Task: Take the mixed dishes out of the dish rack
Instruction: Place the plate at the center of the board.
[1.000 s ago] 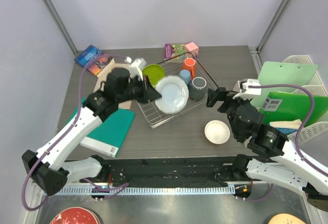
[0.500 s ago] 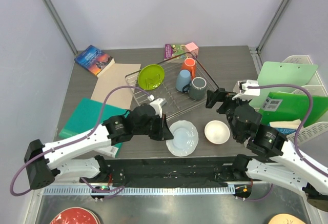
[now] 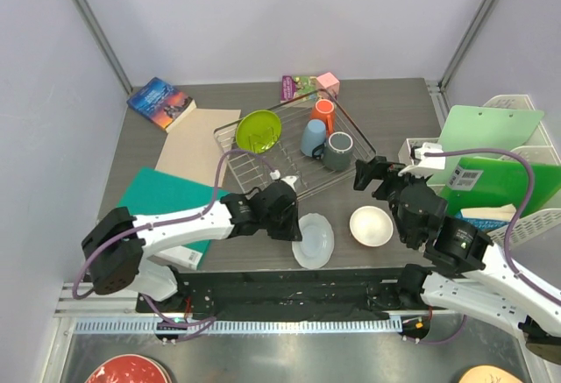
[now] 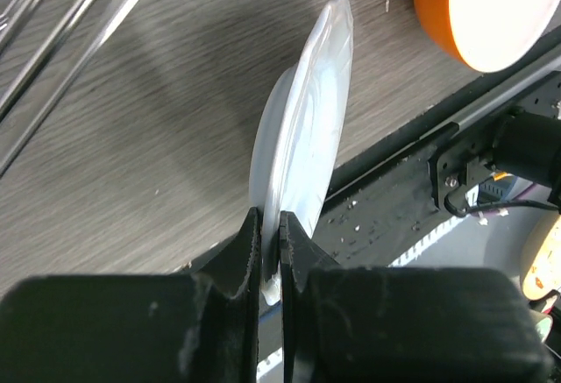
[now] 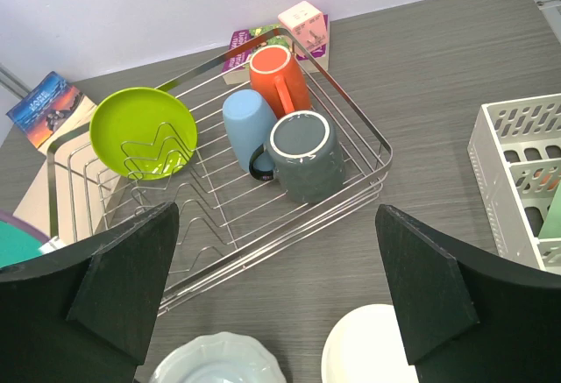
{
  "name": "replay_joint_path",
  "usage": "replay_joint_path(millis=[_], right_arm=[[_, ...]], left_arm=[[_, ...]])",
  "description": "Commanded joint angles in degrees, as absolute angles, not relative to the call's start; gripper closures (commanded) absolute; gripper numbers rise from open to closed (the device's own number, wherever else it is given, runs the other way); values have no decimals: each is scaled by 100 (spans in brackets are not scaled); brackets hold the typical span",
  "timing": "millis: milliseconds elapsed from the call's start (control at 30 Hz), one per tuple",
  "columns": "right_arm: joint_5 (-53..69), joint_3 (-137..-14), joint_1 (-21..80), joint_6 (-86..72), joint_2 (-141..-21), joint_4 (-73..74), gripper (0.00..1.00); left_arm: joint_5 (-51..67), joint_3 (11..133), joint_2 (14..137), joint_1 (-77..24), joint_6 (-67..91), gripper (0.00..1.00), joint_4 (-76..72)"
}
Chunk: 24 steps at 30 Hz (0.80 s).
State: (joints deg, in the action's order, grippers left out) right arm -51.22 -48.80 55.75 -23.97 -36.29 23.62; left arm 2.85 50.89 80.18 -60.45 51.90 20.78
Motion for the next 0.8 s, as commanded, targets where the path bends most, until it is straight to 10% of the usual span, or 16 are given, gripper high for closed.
replay_joint_path(millis=[0,267,500,767], right_arm=[[-5168,-4852,5581,-2549,-3604,2373,1],[-5124,-4755,5572,-2628,-3595,2408,1],[-5150,-4729,5581,-2610,-3533,2443,1],[-5133,-4693,5581,-2654,-3542,2452,1]], left_arm=[[650,5686,8410,-6091,5036,100,1389],[695,6003,9069,-6100,4834,100,1424],[580,6223,9124,-6108,4650,75,1802],[124,6337,8877,-6108,4386,69,2425]])
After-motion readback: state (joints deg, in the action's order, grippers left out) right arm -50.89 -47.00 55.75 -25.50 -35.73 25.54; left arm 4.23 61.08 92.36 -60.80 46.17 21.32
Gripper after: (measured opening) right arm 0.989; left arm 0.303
